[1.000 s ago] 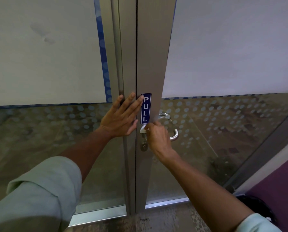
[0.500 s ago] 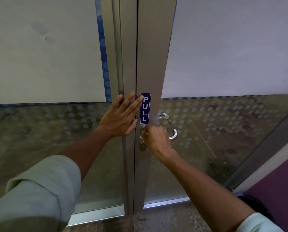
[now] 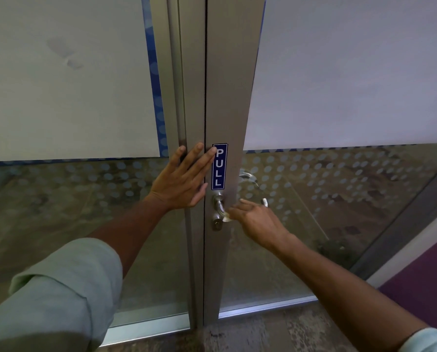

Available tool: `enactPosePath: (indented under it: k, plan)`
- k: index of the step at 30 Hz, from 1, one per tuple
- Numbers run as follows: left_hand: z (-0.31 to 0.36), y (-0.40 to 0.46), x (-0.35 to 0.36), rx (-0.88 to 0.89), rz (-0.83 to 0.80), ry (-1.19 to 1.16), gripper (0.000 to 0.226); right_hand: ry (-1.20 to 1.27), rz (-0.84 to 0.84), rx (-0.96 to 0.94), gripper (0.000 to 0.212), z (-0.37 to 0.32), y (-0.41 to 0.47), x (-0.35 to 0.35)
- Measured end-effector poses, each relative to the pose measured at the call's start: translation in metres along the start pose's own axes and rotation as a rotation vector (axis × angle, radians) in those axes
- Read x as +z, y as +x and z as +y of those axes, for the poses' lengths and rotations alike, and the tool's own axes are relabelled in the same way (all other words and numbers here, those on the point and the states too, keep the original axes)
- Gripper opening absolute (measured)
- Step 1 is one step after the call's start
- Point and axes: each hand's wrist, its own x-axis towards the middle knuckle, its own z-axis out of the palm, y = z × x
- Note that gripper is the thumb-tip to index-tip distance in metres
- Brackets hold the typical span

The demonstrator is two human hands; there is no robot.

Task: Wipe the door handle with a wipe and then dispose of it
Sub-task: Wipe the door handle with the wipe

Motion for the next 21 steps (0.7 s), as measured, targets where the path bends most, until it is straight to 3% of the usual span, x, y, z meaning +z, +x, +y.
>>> enactPosePath:
  k: [12, 16, 21]
  plan:
    - [0.0, -0.001, 0.004, -0.009, 0.014, 0.009, 0.082, 0.016, -0.127, -0.125, 0.025, 0.094, -0.001, -0.023]
    - [0.001, -0.002, 0.005, -0.002, 0.008, 0.014, 0.082, 0.1, -0.106, 0.046, 0.019, 0.094, -0.002, -0.018]
    - [0.0, -0.001, 0.004, 0.0, 0.019, 0.015, 0.08, 0.385, 0.072, 0.312, 0.02, 0.081, -0.012, -0.011]
